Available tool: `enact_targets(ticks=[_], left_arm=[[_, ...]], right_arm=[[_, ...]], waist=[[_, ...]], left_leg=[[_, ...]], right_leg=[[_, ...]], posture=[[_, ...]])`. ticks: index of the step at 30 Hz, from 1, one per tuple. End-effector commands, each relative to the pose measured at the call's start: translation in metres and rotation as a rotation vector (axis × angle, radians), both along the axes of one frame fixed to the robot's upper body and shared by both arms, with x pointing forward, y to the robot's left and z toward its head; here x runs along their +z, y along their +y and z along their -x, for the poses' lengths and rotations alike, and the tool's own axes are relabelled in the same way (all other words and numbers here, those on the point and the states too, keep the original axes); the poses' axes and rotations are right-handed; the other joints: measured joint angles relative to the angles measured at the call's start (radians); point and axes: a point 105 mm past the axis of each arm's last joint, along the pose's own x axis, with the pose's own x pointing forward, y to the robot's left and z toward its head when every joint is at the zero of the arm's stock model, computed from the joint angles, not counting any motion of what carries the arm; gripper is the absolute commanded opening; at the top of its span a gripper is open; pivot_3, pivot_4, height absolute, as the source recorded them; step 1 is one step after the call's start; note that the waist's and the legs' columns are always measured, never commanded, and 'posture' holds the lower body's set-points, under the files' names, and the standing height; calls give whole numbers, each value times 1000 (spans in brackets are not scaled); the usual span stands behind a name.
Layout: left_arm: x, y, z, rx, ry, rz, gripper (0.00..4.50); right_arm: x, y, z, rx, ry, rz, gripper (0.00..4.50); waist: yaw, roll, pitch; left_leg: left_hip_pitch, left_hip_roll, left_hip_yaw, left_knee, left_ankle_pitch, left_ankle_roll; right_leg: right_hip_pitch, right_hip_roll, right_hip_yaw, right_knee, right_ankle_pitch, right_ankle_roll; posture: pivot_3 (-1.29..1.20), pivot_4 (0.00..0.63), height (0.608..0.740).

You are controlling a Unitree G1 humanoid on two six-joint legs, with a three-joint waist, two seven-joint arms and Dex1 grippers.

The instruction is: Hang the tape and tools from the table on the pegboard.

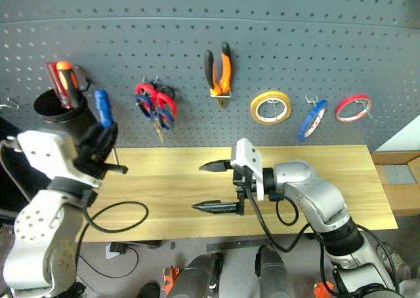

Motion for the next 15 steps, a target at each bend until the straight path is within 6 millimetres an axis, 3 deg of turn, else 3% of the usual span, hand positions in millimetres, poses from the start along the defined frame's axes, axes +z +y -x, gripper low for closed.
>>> enact_targets(ticks=[1,4,8,11,15], left_arm=[[63,15,2,53,-228,-39,439],[95,32,-2,71,-328,9,439],[106,48,-11,90,-355,-25,439],[101,56,-25,90,-335,-20,439],[79,68,-41,117,-281,-17,439]], right_arm=[[15,6,5,70,-53,-52,4500],[16,7,4,77,-59,-52,4500],[16,6,5,78,-58,-53,4500],[15,6,7,79,-55,-48,4500],[24,7,-2,12,-87,-91,4500]], waist=[[12,-1,-1],[25,-5,-5],[26,-5,-5],[25,-5,-5],[23,-5,-5]], left_leg=[[0,-1,-1,0,0,0],[0,-1,-2,1,0,-1],[0,0,-2,1,0,-1],[-1,1,-2,0,0,-2],[-1,0,-1,1,0,-2]], right_leg=[[1,0,0,0,0,0],[1,0,-7,-1,0,0],[0,-1,-11,-1,0,0],[-2,-1,-13,0,0,0],[-1,-2,-13,-1,0,0]], posture=[[133,224,740],[124,224,740],[120,230,740],[111,234,740],[94,239,740]])
